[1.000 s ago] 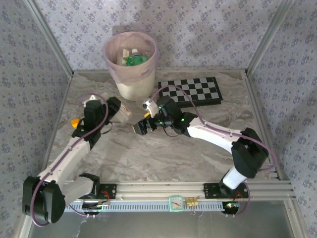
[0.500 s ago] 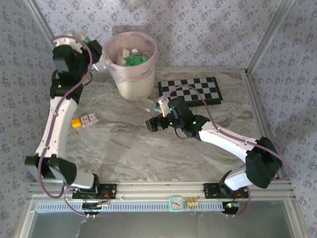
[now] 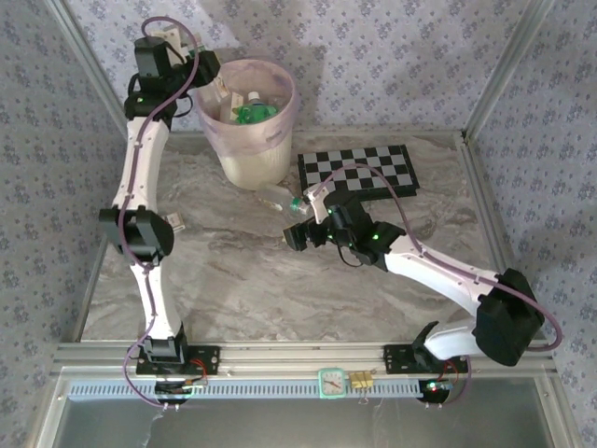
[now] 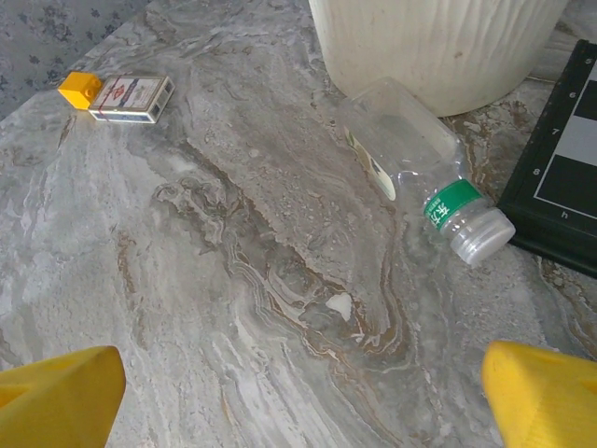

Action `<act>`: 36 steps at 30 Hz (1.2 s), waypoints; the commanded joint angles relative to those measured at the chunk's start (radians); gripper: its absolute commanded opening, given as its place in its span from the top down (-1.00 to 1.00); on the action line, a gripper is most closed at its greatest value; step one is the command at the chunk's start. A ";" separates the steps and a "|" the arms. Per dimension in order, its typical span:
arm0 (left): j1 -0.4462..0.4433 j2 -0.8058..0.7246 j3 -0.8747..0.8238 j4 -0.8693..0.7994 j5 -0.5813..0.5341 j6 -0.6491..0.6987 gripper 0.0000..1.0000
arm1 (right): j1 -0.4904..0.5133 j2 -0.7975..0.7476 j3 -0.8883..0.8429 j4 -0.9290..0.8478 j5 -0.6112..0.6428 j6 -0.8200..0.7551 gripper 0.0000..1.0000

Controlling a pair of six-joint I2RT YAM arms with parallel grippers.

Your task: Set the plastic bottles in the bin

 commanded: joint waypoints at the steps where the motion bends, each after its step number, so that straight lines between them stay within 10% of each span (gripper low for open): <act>1: -0.002 0.083 0.144 -0.139 0.073 0.018 0.03 | -0.005 -0.028 -0.013 -0.020 0.035 0.003 -1.00; 6: -0.005 0.137 0.191 -0.180 0.106 -0.005 -0.12 | -0.004 -0.023 -0.020 0.000 0.025 0.007 -1.00; 10: -0.006 0.117 0.214 -0.202 0.100 -0.007 -0.99 | -0.006 0.002 -0.008 -0.007 0.026 -0.008 -1.00; 22: -0.007 -0.097 0.074 -0.209 0.104 -0.004 -1.00 | -0.067 0.176 0.088 -0.030 0.044 -0.033 -1.00; 36: -0.047 -0.744 -1.120 0.404 0.020 -0.229 -1.00 | -0.124 0.527 0.392 -0.164 0.040 -0.162 -1.00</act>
